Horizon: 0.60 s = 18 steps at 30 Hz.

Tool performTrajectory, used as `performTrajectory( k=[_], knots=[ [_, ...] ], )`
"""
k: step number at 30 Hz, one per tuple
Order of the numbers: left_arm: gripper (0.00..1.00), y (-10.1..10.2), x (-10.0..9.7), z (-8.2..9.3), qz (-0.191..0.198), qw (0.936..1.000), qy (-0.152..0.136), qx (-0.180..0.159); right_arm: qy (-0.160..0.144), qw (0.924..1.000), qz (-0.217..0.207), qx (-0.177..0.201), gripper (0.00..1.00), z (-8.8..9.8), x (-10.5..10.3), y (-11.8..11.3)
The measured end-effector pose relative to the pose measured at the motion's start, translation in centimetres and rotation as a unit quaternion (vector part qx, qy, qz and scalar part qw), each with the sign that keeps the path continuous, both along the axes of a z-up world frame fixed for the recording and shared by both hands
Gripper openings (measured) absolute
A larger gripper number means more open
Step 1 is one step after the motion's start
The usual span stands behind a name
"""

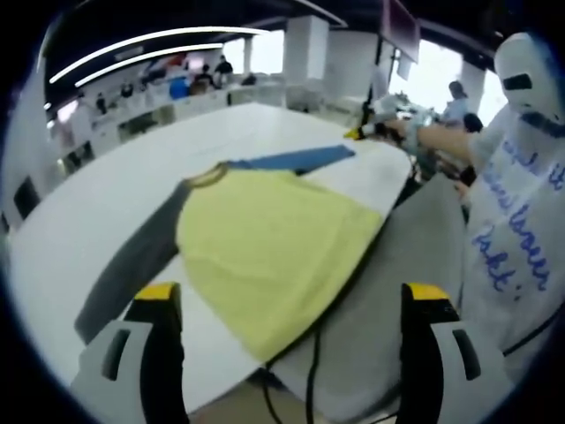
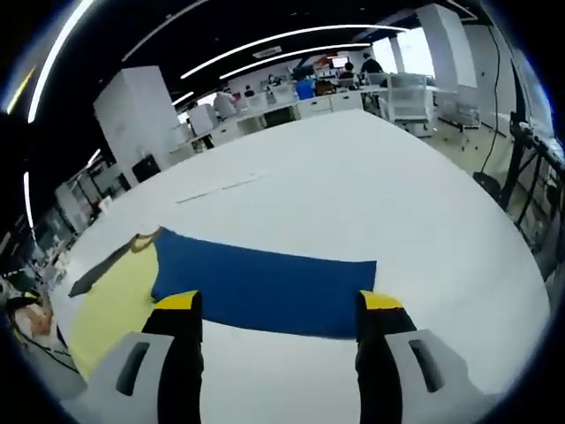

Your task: Fold the garment on the visible template until the final outline fits inside the template.

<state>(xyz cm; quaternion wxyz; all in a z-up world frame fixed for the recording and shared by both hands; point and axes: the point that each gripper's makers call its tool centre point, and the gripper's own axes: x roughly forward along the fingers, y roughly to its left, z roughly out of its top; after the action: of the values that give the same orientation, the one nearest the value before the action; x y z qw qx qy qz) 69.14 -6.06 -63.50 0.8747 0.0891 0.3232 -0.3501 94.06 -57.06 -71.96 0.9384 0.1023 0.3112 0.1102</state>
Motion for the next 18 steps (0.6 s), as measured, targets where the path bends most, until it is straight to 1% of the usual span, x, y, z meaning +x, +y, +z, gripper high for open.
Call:
performTrajectory(
  k=[2,7,9,10,13,16,18],
  knots=[
    [0.99,0.0,0.0,0.0,0.002,1.0000,0.000,0.000,0.005,1.0000,-0.001,-0.002,0.64,-0.2,0.1,0.0],
    [0.99,0.1,0.0,-0.1,0.012,0.9999,0.001,-0.002,0.022,0.9997,-0.004,-0.005,0.64,-1.1,0.6,-0.4],
    [0.99,0.1,0.0,0.0,0.014,0.9999,0.000,-0.004,0.028,0.9995,-0.009,-0.007,0.62,-1.6,1.1,-0.7],
    [0.99,0.0,0.0,0.0,0.014,0.9999,0.000,-0.004,0.030,0.9994,-0.012,-0.010,0.61,-2.1,1.9,-1.3],
    [0.99,0.0,0.0,0.1,0.016,0.9999,0.001,-0.004,0.041,0.9988,-0.014,-0.023,0.57,-2.5,1.7,-1.8],
    [0.99,0.0,0.0,0.1,0.017,0.9998,0.001,-0.002,0.050,0.9981,-0.015,-0.033,0.58,-3.2,1.9,-2.1],
    [0.99,0.0,0.1,0.2,0.019,0.9998,0.000,-0.001,0.055,0.9976,-0.014,-0.040,0.56,-3.4,1.8,-2.2]
  ],
)
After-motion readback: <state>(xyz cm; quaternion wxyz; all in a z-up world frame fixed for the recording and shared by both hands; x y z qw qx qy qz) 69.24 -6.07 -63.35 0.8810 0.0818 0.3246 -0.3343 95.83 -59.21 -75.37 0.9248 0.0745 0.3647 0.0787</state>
